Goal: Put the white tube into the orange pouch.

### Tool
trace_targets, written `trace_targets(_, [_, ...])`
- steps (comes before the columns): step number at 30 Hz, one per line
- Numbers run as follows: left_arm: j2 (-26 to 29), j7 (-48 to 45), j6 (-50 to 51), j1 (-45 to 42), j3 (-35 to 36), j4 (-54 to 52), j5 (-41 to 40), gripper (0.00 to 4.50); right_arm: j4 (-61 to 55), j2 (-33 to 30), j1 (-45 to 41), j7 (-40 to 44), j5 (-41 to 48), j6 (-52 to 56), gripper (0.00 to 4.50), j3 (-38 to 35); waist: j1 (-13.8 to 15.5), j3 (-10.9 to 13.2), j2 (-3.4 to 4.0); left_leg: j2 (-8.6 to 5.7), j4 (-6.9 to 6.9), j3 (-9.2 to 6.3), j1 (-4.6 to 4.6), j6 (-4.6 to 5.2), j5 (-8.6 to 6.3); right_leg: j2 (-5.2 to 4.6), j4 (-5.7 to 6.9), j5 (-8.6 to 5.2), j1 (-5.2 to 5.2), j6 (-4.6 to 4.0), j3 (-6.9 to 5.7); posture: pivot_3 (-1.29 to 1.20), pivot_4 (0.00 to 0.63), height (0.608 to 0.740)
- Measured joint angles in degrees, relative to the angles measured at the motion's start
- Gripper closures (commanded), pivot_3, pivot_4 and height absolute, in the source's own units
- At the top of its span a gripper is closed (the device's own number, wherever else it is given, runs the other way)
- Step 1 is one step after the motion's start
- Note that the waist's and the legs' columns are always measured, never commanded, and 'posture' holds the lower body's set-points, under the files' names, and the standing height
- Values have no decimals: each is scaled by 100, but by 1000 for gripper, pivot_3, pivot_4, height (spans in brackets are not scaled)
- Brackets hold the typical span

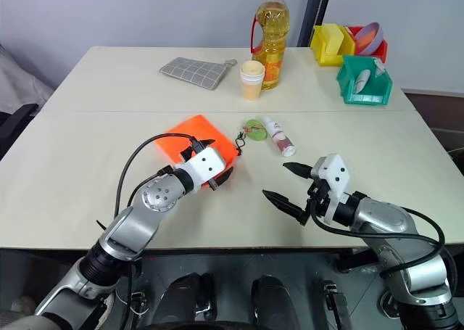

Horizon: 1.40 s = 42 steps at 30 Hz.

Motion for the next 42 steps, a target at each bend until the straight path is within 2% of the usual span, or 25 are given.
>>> trace_targets(9, [6,49,217,-4,20,134,511,48,1,25,0,-11,-5,-10,0,128,2,0,0,0,-1,-1,0,1,-1,-1,0,0,0,0,0,0,150,740])
trace_targets(26, [49,-261,-13,311,59,-117,583,48,20,127,38,-19,-100,-169,0,263,2,0,0,0,-1,-1,0,2,-1,-3,0,-1,1,-1,0,0,150,740])
trace_targets(42, [-34,-104,89,336,290,-5,761,48,106,158,25,-45,-120,-240,0,349,2,0,0,0,0,-1,0,2,-1,-3,0,0,1,0,0,0,150,740])
